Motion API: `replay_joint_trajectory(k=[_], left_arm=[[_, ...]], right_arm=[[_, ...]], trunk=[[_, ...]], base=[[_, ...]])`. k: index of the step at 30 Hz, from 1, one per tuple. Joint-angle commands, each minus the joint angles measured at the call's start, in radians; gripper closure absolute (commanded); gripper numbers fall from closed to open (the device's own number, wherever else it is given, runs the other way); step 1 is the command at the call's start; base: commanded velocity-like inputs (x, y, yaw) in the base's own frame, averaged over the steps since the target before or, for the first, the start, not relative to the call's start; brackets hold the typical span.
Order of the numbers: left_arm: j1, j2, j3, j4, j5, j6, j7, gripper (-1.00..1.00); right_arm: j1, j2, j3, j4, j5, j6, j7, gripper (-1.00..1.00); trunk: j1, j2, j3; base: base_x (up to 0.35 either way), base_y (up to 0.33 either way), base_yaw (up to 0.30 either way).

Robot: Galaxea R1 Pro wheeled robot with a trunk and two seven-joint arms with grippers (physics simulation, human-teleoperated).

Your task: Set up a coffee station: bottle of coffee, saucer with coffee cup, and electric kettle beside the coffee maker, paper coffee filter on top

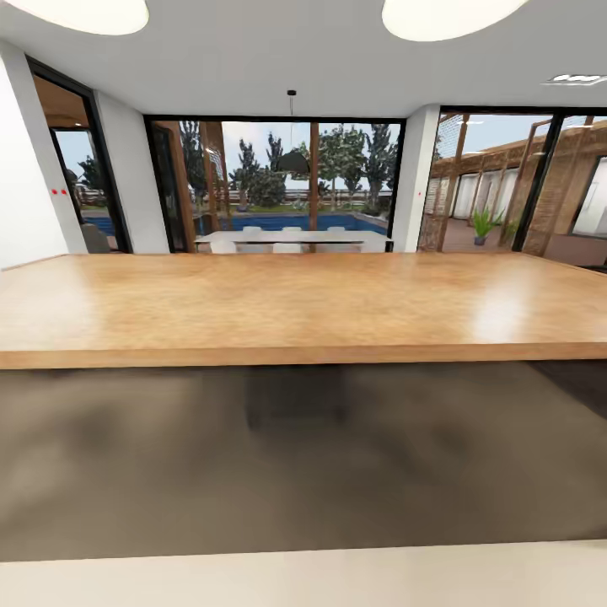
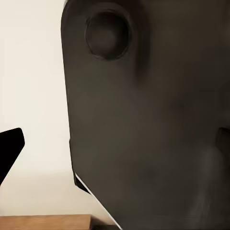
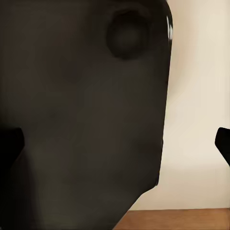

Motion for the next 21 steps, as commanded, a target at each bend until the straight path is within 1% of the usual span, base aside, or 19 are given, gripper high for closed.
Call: replay_joint_trajectory(k=[1,2,5,21], left_arm=[[0.000,0.000,0.000,0.000,0.000,0.000,0.000,-1.00],[0.000,-0.005,0.000,-0.002,0.000,0.001,-0.006,-1.00],[0.000,-0.005,0.000,-0.002,0.000,0.001,-0.016,-1.00],[0.000,-0.005,0.000,-0.002,0.000,0.001,-0.016,-1.00]], right_arm=[[0.000,0.000,0.000,0.000,0.000,0.000,0.000,-1.00],[-0.002,0.006,-0.002,-0.006,-0.003,-0.004,0.001,-1.00],[-0.003,0.020,-0.002,-0.013,-0.003,-0.004,0.001,-1.00],[-0.003,0.020,-0.002,-0.013,-0.003,-0.004,0.001,-1.00]], trunk=[[0.000,0.000,0.000],[0.000,0.000,0.000],[0.000,0.000,0.000],[0.000,0.000,0.000]], base=[[0.000,0.000,0.000],[0.000,0.000,0.000],[0.000,0.000,0.000],[0.000,0.000,0.000]])
